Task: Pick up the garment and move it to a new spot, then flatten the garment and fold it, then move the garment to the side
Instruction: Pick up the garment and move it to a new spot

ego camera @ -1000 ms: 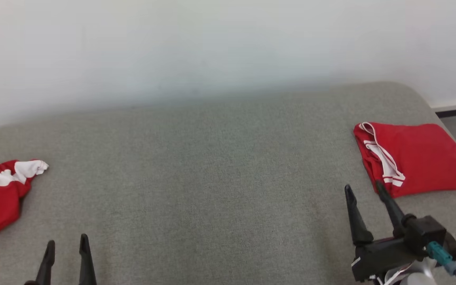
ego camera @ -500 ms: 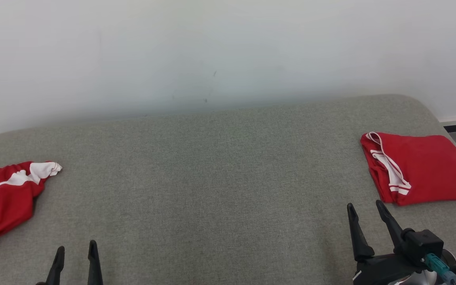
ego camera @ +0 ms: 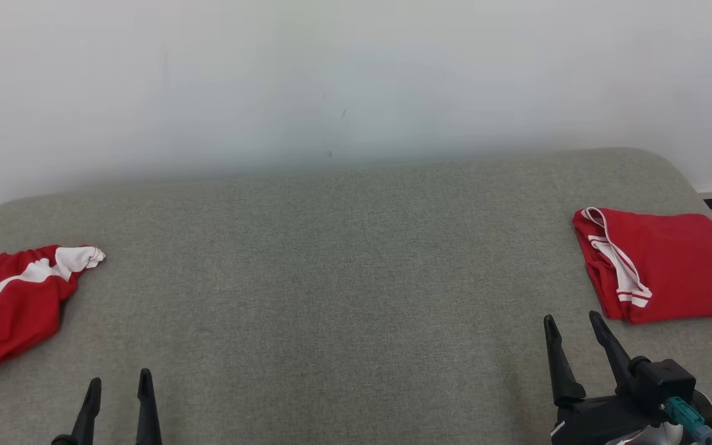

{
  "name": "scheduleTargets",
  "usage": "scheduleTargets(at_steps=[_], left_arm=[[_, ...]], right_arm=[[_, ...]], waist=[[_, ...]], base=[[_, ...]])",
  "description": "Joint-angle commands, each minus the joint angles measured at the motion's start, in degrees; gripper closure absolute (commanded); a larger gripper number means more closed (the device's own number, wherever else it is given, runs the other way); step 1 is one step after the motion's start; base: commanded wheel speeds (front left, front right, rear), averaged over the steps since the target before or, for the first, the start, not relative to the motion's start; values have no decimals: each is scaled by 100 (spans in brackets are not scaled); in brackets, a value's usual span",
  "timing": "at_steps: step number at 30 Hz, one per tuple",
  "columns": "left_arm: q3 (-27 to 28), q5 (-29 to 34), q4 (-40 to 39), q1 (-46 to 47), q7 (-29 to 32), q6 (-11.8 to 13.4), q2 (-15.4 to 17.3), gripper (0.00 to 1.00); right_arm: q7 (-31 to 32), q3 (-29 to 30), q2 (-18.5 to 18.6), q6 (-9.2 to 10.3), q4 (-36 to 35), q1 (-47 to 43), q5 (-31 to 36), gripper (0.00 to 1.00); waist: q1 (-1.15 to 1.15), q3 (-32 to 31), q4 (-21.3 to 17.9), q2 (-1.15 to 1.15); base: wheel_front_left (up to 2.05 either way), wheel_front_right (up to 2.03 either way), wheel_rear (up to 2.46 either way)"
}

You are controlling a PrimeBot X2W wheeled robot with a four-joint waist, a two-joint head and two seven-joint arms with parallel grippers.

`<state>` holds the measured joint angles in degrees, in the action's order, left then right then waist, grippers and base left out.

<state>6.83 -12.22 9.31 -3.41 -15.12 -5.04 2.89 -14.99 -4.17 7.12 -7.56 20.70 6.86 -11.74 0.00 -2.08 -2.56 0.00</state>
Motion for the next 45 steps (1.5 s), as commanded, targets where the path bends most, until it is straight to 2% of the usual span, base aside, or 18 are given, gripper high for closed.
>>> scheduleTargets(at_steps=[1, 11, 34, 40, 45], left_arm=[[20, -18, -14, 67, -1, 33, 1, 0], [-18, 40, -14, 114, -1, 40, 2, 0], [184, 128, -130, -167, -1, 109, 0, 0], [223, 137, -223, -274, -1, 159, 1, 0], [264, 122, -297, -332, -1, 211, 0, 0]], right_arm=[[-24, 0, 25, 16, -26, -53, 32, 0], [-24, -80, 18, 16, -33, -47, 110, 0], [-25, -412, -75, 16, 56, 128, 116, 0], [-25, -451, -132, 16, 79, 95, 109, 0], [-25, -466, -162, 16, 80, 109, 149, 0]], waist=[[0, 19, 41, 0], [0, 55, 397, 0], [0, 14, 2343, 0], [0, -8, 2661, 0], [0, -25, 2752, 0]], base=[[0, 0, 0], [0, 0, 0], [0, 0, 0], [0, 0, 0], [0, 0, 0]])
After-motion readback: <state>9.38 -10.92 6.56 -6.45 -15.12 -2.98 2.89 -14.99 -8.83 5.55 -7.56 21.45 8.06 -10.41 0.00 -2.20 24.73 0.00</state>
